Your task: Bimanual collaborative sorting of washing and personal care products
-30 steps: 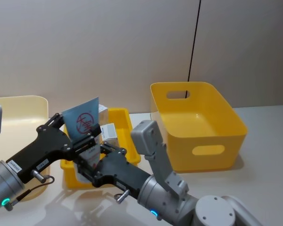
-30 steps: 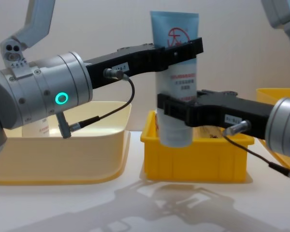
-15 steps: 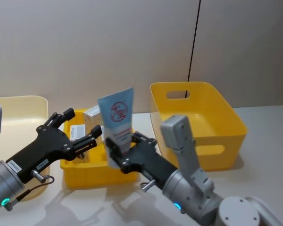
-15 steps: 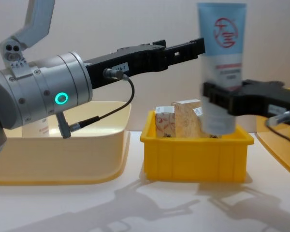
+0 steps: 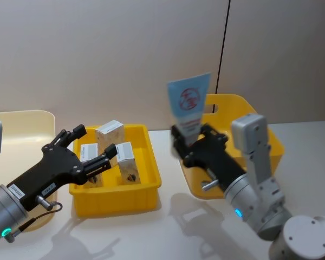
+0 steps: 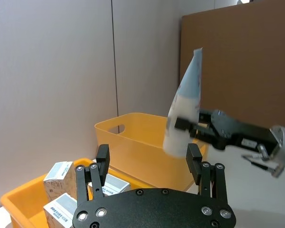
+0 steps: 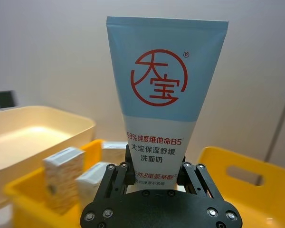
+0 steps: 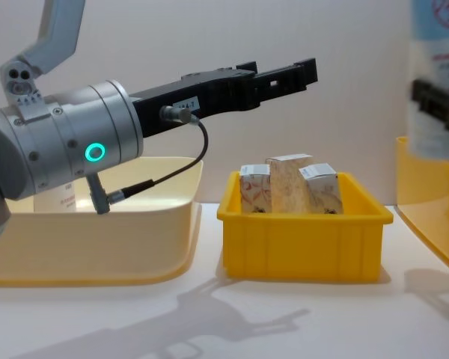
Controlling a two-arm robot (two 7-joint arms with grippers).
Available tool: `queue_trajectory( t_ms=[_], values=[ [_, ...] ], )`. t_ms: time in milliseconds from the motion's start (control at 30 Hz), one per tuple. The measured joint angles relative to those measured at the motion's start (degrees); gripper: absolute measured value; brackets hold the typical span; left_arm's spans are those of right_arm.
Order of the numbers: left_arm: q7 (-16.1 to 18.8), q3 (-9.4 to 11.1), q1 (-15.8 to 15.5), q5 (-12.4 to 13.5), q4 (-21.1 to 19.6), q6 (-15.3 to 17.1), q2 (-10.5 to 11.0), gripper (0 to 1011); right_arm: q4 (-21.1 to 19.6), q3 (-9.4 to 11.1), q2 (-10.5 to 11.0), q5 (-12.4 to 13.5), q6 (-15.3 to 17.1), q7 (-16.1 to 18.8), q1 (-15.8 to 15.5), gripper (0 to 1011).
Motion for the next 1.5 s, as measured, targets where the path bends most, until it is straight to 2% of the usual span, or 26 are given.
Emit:
queue_trajectory(
  t_ms=[367,667,833,1033,1500],
  values=[
    [0.0,0.0,0.0,0.0,0.0,0.0,0.0,1003,3.29,4.93,0.04,-3.48,-4.17,-5.42,2.92,451],
    [0.0,0.0,0.0,0.01,0.0,0.0,0.0,1003,6.48,7.02,-0.49,-5.85,-4.64,-8.81,5.42,451],
    [0.0,0.0,0.0,0.0,0.0,0.0,0.0,1003,8.14,7.86,-0.95,-7.02,-2.93,-10.36,6.59,451],
    [0.0,0.0,0.0,0.0,0.0,0.0,0.0,1003,9.87,8.41,-1.86,-8.03,0.84,-11.75,7.67,451],
    [0.0,0.0,0.0,0.0,0.0,0.0,0.0,1003,12.76,8.45,-4.22,-8.93,6.96,-13.13,8.89,451]
  ],
)
